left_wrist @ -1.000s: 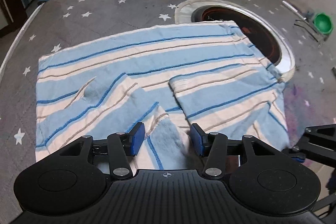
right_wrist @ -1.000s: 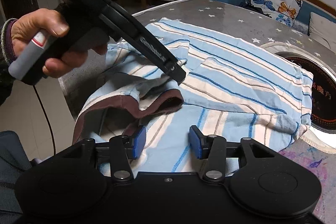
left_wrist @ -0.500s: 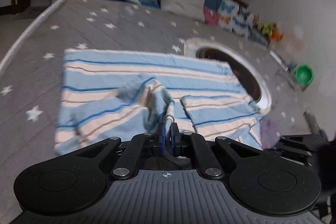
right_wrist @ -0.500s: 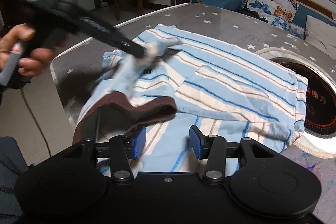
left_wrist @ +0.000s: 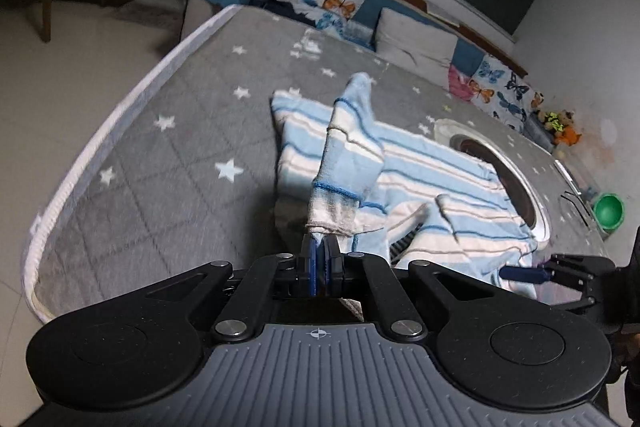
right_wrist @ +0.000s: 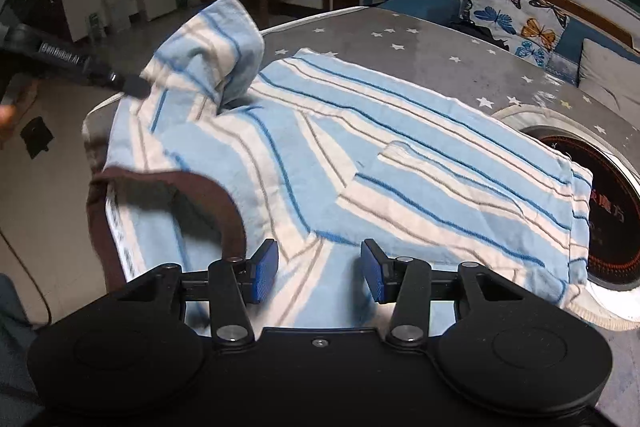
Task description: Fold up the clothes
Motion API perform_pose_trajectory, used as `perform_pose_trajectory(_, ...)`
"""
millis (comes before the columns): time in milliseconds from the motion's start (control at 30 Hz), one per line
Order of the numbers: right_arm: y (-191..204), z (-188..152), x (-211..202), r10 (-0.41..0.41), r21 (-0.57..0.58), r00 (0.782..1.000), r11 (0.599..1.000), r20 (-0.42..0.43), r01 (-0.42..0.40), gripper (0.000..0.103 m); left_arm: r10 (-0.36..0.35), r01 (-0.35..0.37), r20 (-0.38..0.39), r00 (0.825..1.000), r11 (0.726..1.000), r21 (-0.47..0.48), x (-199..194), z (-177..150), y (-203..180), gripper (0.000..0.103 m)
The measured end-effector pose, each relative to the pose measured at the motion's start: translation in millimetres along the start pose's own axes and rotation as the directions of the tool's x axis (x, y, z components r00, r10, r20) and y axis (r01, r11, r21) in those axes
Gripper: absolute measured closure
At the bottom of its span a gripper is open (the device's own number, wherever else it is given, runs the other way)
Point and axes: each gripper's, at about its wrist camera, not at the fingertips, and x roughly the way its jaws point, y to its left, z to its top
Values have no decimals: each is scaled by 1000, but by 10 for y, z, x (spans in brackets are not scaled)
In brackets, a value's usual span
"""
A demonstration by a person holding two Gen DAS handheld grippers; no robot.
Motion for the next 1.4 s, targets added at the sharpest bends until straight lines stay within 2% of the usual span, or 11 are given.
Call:
perform_pose_trajectory(233,79,67,152,-31,-41,999,999,-19,30,55,-13,13,-11,1000,1000,16,28,-14,-61,98)
perform_pose_trajectory(300,57,78,145,-44,-32,999,999,-23,43,66,-17,17,-17,1000,1000,16,29,-22,-69,98)
perform_pose_trajectory(333,37,72,114,-54,-30,998,998,-17,54,76,-19,19,-20,1000,1000,16,30,-26,-74,98)
perform_pose_trajectory(433,-23,51,19,-86,-24,996,996,3,86,92,-25,26,-30,999,1000,16,32,-39,-86,97)
perform_pose_trajectory(500,-63,38,-44,-107,-20,994,994,16,107,94,-29,30,-36,999,999,17,34,-47,-94,97)
perform_pose_trajectory(600,-141,13,-128,-143,-7,989,990,27,143,95,-38,39,-45,998,999,21,25,-61,-115,93)
perform_pose_trajectory(633,-178,3,-147,-158,2,987,987,25,158,95,-44,45,-47,998,999,23,142,-35,43,91)
perform_pose_trajectory(767,-259,-70,-138,-152,45,988,987,-3,152,94,-37,40,-61,997,998,46,183,-68,19,76)
perform_pose_trajectory(933,-217,-56,-111,-125,52,992,991,2,125,94,-36,40,-72,997,998,56,205,-77,0,74)
perform_pose_trajectory(1133,-144,22,-96,-105,38,994,994,0,105,78,-37,41,-77,996,998,52,243,-36,31,72)
perform_pose_trajectory(1400,-5,105,-38,-90,23,996,996,-19,90,76,-66,70,-70,995,996,53,239,48,47,67)
